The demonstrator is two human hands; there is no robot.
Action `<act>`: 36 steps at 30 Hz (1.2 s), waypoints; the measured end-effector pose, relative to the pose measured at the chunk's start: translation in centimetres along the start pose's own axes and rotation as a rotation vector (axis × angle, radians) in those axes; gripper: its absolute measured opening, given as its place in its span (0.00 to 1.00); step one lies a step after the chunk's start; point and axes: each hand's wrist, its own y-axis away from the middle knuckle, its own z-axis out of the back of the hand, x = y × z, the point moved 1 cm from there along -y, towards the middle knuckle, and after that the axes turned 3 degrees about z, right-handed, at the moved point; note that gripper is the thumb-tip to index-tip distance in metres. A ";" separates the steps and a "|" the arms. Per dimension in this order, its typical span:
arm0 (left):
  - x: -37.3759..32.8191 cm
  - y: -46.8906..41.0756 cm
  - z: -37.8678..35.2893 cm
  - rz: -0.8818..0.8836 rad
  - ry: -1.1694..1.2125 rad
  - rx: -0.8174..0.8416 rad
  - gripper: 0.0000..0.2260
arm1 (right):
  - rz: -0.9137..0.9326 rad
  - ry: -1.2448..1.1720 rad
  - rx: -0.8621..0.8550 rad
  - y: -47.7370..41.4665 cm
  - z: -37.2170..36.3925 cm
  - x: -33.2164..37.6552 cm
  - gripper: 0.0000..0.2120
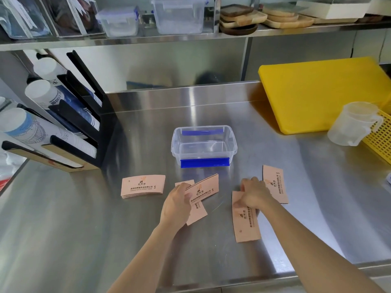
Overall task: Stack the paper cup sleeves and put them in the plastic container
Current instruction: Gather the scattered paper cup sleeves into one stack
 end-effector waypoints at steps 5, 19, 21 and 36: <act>-0.1 -0.3 0.4 0.021 0.064 0.006 0.12 | 0.096 -0.322 -0.086 -0.9 0.4 -0.2 0.08; -0.4 -0.9 0.2 0.028 0.057 0.035 0.13 | 0.079 0.533 0.126 1.2 -3.4 2.9 0.31; -0.4 -0.8 0.2 0.035 0.067 0.043 0.13 | 0.114 0.538 0.123 1.4 -3.3 3.3 0.25; -0.1 -1.1 1.2 0.020 0.141 0.126 0.14 | 0.169 -0.480 -0.116 0.8 0.5 1.2 0.04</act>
